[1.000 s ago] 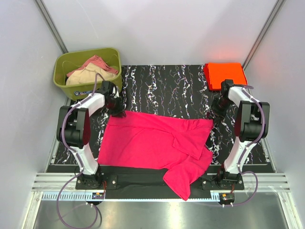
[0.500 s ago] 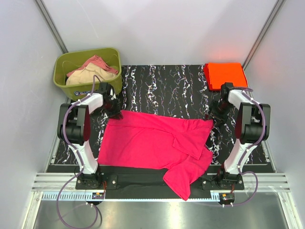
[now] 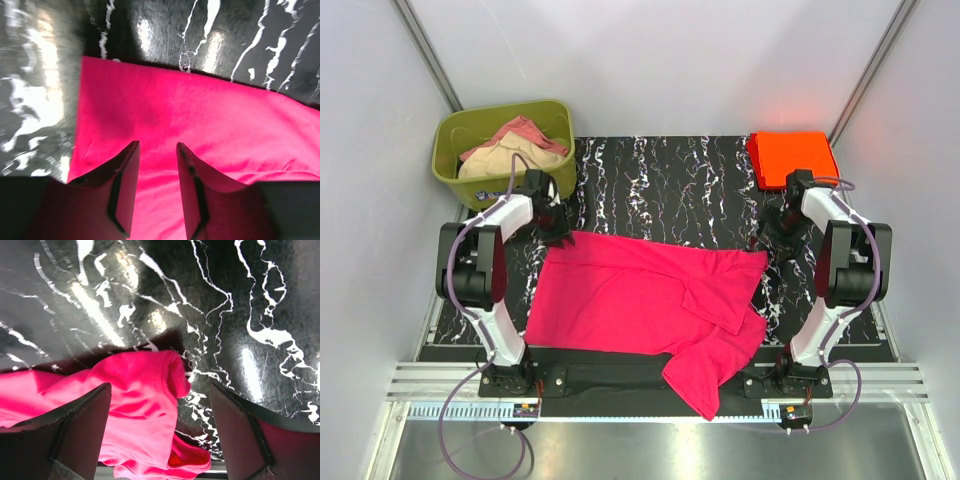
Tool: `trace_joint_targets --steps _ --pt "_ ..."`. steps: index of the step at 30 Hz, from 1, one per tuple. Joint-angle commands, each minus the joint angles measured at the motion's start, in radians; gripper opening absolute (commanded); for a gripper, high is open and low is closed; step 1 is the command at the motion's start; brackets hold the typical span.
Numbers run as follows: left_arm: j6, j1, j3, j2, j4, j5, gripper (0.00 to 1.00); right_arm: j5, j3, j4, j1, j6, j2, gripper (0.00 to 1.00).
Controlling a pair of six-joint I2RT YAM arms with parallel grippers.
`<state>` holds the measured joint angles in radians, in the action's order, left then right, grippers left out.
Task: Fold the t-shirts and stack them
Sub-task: Fold the tshirt
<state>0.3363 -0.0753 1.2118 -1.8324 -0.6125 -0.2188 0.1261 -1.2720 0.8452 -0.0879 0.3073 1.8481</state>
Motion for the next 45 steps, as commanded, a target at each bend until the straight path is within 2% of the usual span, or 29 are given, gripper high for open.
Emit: trace_joint_targets --steps 1,5,7,14,27,30,31,32,35,36,37,38,39,45 --pt "-0.045 0.006 0.057 0.078 -0.009 0.070 0.42 0.035 -0.023 0.002 -0.001 -0.005 -0.072 0.86" --pt "-0.051 0.006 0.089 0.041 -0.044 0.098 0.45 0.053 -0.006 0.002 0.000 -0.020 -0.079 0.75" --pt "-0.066 0.008 0.118 -0.010 -0.071 0.137 0.47 0.081 0.005 0.009 -0.001 -0.033 -0.055 0.62" --pt "-0.095 0.029 0.120 -0.045 -0.096 0.214 0.53 0.063 0.042 0.002 -0.001 -0.060 -0.030 0.66" --pt "-0.097 0.045 0.130 -0.131 -0.050 0.180 0.54 0.032 -0.012 -0.023 -0.001 -0.051 0.068 0.65" --pt "-0.089 0.043 0.127 -0.148 -0.038 0.174 0.46 0.012 0.002 -0.046 -0.001 -0.028 0.077 0.60" --pt "-0.086 0.045 0.129 -0.151 -0.033 0.174 0.42 -0.002 0.008 -0.052 -0.001 -0.002 0.071 0.52" --pt "-0.082 0.045 0.127 -0.153 -0.030 0.174 0.38 -0.015 0.029 -0.072 -0.001 0.015 0.065 0.50" --pt "-0.056 0.043 0.123 -0.160 -0.010 0.167 0.22 -0.046 0.071 -0.130 -0.001 0.067 0.048 0.28" --pt "-0.040 0.045 0.118 -0.159 -0.004 0.164 0.12 -0.052 0.082 -0.152 -0.001 0.078 0.045 0.21" --pt "-0.033 0.045 0.106 -0.157 0.011 0.156 0.07 -0.062 0.089 -0.170 -0.001 0.105 0.040 0.15" --pt "-0.025 0.045 0.098 -0.154 0.019 0.160 0.03 -0.069 0.098 -0.210 -0.001 0.113 0.042 0.04" --pt "-0.013 0.043 0.088 -0.139 0.031 0.159 0.00 -0.097 0.091 -0.221 -0.001 0.121 0.046 0.00" --pt "0.024 0.045 0.022 -0.074 0.105 0.196 0.00 -0.183 -0.049 -0.253 -0.001 0.144 0.100 0.00"
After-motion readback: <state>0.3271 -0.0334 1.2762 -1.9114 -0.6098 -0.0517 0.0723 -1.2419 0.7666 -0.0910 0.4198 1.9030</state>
